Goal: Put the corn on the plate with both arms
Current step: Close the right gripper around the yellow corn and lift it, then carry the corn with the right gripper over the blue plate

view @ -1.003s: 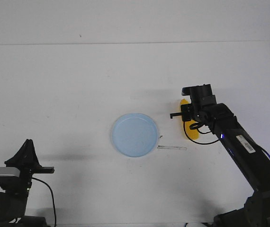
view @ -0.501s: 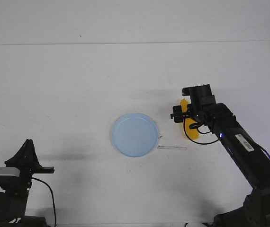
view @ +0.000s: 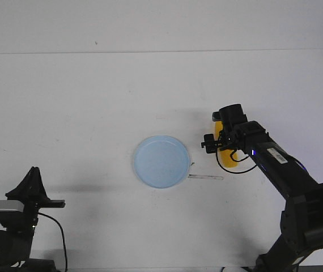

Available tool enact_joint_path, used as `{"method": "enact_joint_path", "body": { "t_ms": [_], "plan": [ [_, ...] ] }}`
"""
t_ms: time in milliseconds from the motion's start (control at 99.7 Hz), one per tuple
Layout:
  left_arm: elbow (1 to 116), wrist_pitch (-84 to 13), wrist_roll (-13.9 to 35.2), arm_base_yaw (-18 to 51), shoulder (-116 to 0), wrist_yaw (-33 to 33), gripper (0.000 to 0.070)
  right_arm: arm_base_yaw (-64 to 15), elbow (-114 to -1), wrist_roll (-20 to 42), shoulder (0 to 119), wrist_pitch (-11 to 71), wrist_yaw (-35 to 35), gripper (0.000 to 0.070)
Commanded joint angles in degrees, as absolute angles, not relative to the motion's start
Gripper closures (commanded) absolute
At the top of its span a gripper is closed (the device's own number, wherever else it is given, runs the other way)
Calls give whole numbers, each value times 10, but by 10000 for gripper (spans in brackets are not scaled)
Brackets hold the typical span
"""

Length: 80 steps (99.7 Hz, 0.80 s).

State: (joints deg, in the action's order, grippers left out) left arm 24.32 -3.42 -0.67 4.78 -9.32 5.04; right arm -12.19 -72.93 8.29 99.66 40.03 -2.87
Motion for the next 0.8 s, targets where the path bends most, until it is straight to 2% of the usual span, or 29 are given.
{"method": "enact_joint_path", "body": {
  "t_ms": [0, 90, 140, 251, 301, 642, 792],
  "plan": [
    [248, -26, -6, 48, -92, 51, 699, -123, -739, 75, 1011, 399, -30, 144],
    [248, -26, -6, 48, -92, 51, 699, -123, -739, 74, 1014, 400, -30, 149],
    [248, -26, -6, 48, -92, 51, 699, -123, -739, 74, 1014, 400, -30, 181],
    [248, -26, -6, 48, -92, 51, 699, -123, -739, 74, 1014, 403, -30, 394],
    [248, -26, -6, 48, -92, 51, 699, -123, -739, 74, 1014, 403, -30, 452],
    [248, -26, -6, 48, -92, 51, 699, -123, -740, 77, 1003, 403, -29, 454],
    [248, -26, -6, 48, -92, 51, 699, -126, -740, 94, 979, 389, 18, 454]
  ]
}}
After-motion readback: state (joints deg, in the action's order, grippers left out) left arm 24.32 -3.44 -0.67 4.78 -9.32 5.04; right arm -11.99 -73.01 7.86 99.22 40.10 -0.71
